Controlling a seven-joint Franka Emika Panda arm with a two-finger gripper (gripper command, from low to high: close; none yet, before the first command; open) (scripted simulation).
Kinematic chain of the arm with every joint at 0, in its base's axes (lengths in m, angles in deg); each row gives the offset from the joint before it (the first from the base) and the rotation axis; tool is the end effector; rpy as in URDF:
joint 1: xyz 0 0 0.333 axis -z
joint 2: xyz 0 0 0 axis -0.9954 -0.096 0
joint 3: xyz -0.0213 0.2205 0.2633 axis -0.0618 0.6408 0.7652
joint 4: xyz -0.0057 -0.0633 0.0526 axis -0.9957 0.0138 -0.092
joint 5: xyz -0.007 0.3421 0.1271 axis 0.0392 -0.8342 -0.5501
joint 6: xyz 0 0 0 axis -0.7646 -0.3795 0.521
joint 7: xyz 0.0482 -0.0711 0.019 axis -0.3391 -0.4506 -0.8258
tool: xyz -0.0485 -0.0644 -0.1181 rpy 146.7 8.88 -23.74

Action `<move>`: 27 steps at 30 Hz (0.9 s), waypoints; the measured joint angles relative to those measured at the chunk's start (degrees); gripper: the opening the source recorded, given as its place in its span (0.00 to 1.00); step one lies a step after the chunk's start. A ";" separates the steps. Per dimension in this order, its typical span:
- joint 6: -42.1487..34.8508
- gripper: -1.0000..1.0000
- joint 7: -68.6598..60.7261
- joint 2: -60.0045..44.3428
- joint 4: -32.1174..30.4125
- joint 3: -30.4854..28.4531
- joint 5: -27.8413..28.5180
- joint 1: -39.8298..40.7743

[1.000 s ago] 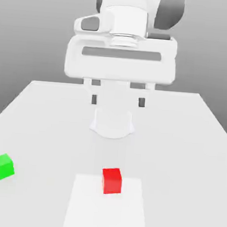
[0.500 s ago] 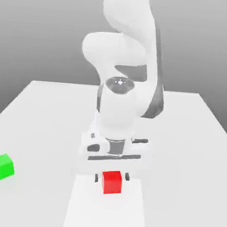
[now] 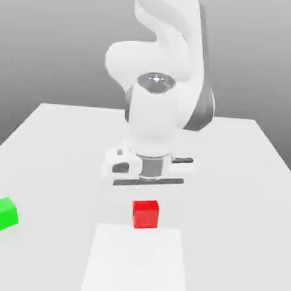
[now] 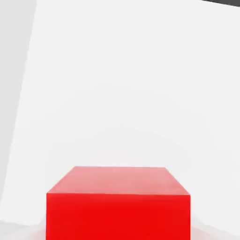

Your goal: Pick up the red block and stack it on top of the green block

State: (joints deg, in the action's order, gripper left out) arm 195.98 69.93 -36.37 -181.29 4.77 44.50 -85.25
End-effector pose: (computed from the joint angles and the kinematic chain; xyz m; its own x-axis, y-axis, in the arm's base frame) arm 0.3416 -0.0158 0.2295 0.8230 -0.5681 -0.0057 -0.5681 -0.8230 -0.0039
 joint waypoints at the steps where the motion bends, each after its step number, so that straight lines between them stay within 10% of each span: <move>1: -0.56 0.00 -2.38 -0.16 0.65 -0.87 -0.33 1.01; 27: -6.84 0.00 -57.47 -10.37 17.15 -14.77 -4.46 28.44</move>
State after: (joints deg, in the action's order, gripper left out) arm 189.14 12.46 -46.74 -164.14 -10.00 40.04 -56.81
